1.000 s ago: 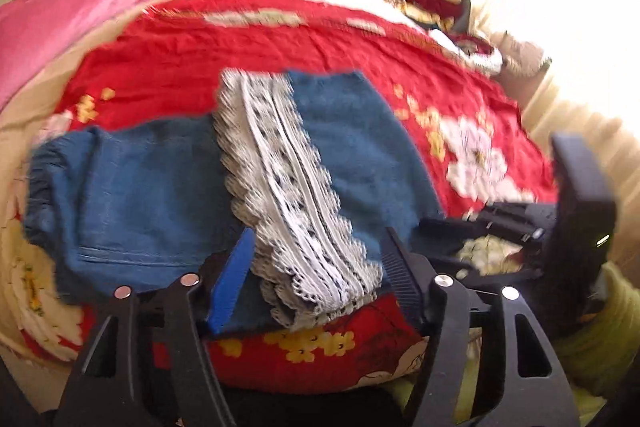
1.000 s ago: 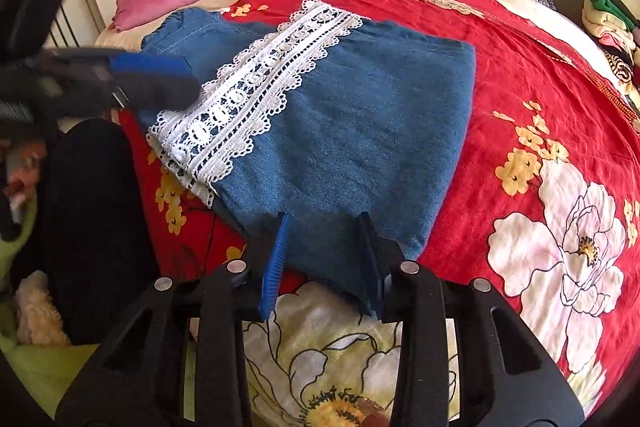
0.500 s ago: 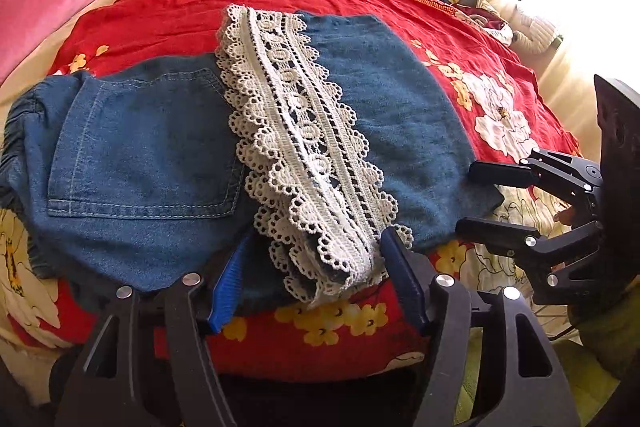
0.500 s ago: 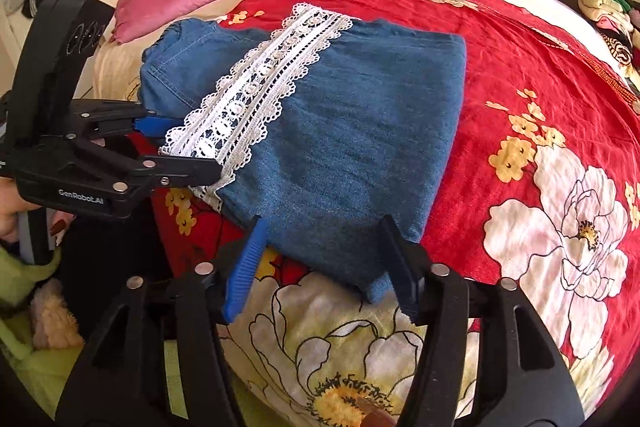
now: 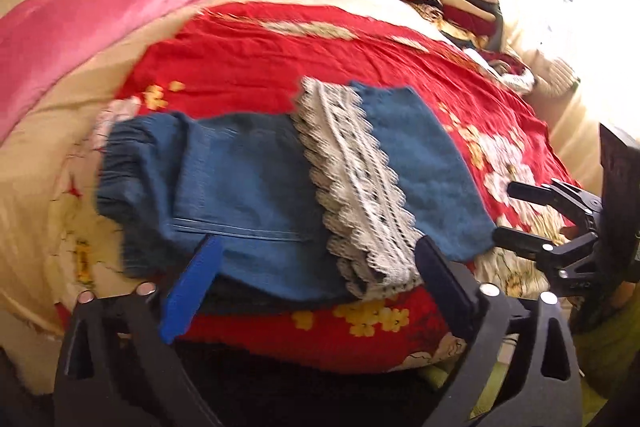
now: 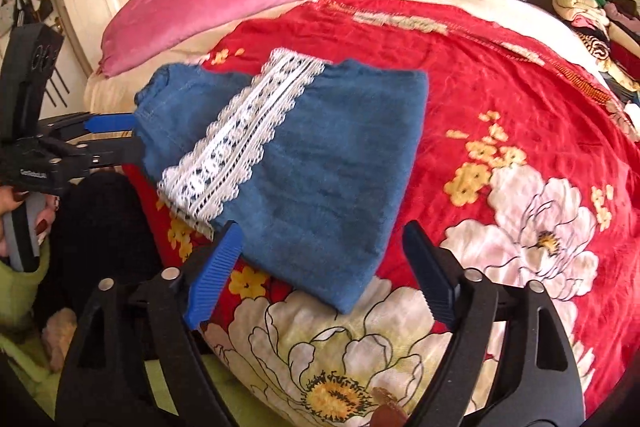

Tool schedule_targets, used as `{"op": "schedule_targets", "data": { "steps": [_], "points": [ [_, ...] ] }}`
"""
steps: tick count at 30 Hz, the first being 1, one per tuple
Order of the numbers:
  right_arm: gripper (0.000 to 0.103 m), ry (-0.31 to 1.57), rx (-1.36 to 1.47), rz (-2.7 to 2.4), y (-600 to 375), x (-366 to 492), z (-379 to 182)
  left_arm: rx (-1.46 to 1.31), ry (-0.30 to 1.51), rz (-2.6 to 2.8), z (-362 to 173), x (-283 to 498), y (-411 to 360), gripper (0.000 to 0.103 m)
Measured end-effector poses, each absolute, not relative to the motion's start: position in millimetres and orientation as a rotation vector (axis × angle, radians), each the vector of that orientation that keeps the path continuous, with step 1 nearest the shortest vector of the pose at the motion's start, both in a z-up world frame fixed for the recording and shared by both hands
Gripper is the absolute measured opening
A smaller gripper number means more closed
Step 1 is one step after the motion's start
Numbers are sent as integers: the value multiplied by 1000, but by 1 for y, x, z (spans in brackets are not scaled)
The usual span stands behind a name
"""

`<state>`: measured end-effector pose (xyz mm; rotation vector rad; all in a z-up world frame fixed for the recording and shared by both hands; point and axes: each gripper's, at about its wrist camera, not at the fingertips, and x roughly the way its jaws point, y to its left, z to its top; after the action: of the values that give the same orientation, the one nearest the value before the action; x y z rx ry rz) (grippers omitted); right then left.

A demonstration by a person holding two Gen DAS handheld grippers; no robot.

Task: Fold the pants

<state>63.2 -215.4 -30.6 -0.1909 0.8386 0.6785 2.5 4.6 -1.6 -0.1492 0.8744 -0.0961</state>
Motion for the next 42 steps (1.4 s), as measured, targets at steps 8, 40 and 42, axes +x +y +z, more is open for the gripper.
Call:
{"op": "schedule_targets", "data": {
  "steps": [8,40,42],
  "points": [
    [87,789,-179,640,-217,64,-15,-183,841,-50,16,-7,25,98],
    [93,616,-222,814,-103,97,52,-181,842,178,13,-21,89,99],
    [93,621,-239,831,-92,99,49,-193,858,182,7,-18,93,99]
  ]
}}
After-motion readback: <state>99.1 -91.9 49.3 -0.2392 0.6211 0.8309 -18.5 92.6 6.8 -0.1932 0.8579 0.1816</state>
